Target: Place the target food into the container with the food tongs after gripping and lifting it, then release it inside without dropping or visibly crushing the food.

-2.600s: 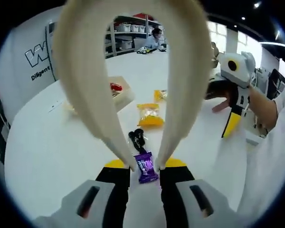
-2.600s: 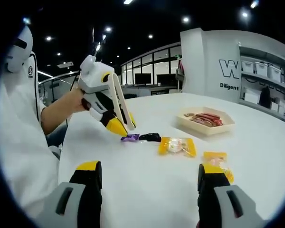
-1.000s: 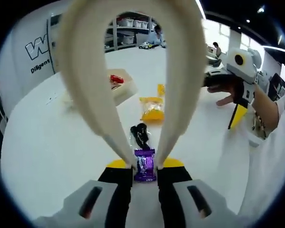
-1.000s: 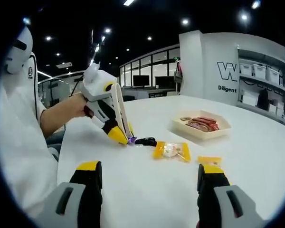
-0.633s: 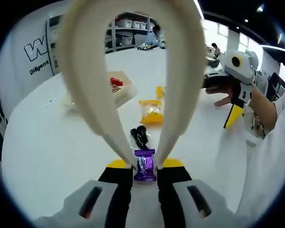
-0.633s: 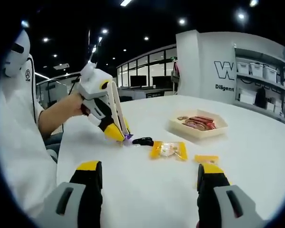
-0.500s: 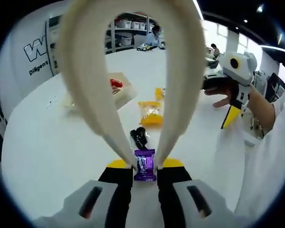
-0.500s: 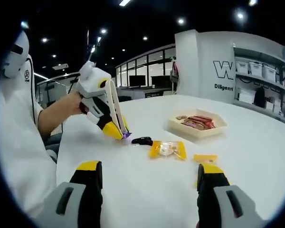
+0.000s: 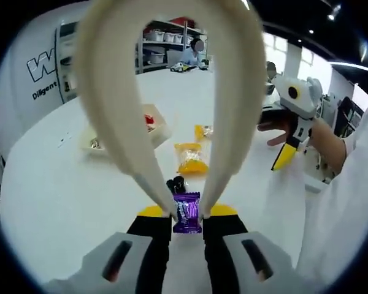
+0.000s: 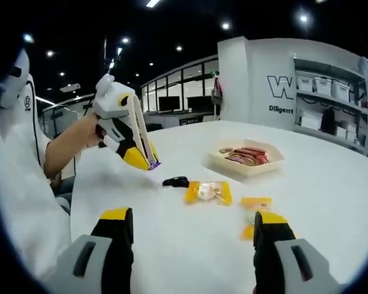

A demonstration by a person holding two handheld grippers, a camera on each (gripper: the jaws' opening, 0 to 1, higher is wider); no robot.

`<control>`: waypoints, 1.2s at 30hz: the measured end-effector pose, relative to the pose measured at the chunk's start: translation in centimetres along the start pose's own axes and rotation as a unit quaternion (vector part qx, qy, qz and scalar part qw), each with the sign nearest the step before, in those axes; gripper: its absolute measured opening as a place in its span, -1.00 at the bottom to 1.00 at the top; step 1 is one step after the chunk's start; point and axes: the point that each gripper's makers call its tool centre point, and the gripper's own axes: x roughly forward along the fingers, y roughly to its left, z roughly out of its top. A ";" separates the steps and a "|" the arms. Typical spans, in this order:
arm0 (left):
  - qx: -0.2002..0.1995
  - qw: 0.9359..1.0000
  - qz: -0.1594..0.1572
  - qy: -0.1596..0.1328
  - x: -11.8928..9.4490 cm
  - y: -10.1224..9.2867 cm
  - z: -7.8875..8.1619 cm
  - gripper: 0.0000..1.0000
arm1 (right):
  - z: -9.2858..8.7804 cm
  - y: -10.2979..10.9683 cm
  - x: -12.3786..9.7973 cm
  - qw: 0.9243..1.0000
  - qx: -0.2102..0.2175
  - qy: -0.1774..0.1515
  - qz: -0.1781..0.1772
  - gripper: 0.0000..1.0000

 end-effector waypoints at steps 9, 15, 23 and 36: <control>0.017 1.000 -0.003 -0.010 -0.3 1.5 2.2 -0.63 | 0.1 -0.3 -0.3 1.000 0.004 0.000 -0.009 0.59; 0.029 0.999 -0.002 -0.016 0.0 2.8 3.8 -0.63 | 0.1 -0.5 -0.4 1.000 0.008 0.003 -0.015 0.58; 0.036 0.999 0.006 -0.030 0.4 5.1 6.5 -0.63 | 0.1 -0.8 -0.5 1.000 0.009 0.004 -0.020 0.58; 0.028 0.999 0.027 -0.025 2.4 8.6 8.6 -0.63 | 0.1 -1.3 -0.7 1.000 0.008 0.008 -0.028 0.58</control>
